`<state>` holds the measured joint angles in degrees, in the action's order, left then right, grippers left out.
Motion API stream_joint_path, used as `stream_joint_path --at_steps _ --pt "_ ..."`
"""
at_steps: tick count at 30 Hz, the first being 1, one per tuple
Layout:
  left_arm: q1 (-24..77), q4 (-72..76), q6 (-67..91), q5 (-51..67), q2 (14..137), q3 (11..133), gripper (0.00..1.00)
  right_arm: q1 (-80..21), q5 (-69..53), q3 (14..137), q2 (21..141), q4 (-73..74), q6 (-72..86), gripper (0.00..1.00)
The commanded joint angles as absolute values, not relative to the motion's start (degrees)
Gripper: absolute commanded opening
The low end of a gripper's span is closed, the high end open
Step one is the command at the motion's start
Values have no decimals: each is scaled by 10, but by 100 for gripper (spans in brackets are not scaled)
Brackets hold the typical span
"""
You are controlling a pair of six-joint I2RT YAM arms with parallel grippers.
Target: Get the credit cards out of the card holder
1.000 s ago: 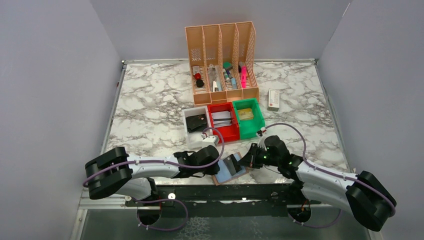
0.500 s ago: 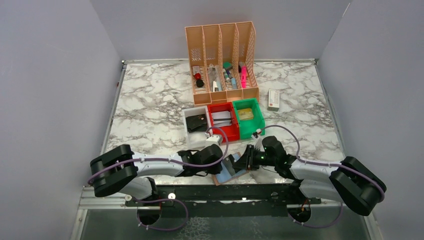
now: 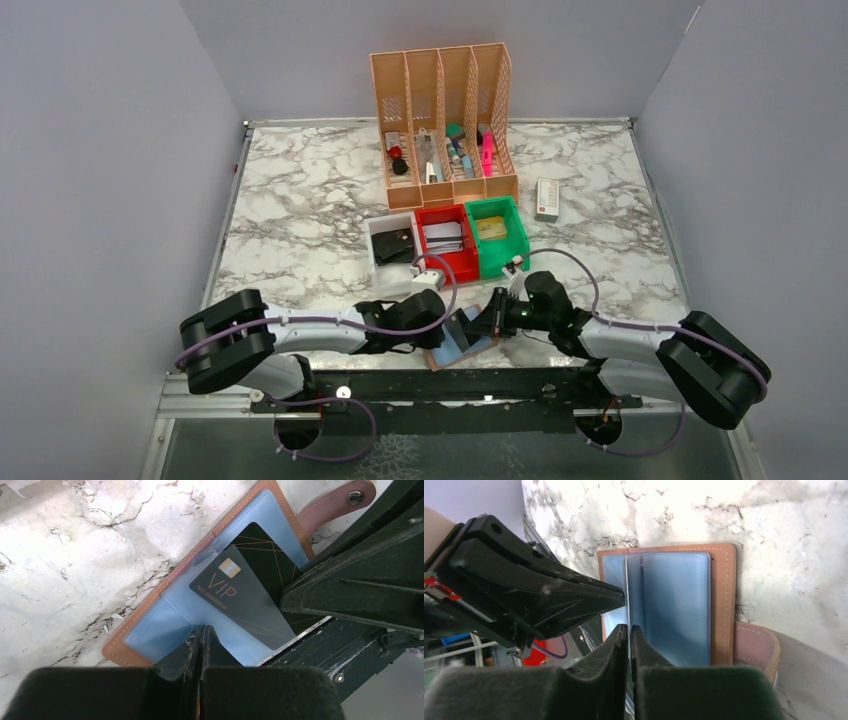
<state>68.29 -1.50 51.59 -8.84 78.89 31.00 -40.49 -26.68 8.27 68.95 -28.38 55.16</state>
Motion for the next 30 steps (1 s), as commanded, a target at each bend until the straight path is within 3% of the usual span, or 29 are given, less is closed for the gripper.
stream_joint_path --at_steps 1,16,23,26,30 --pt "690 -77 509 -80 806 275 0 -403 -234 95 647 -236 533 8" --pt "690 -70 514 -83 786 252 0 -402 -23 183 428 95 451 1" --pt "690 -71 516 -86 776 256 0 -403 -22 195 365 119 442 1" --pt "690 -93 516 -103 763 262 10 -402 -39 195 352 109 432 1" --pt "689 -131 506 -130 738 277 12 -402 -51 195 353 104 429 1"
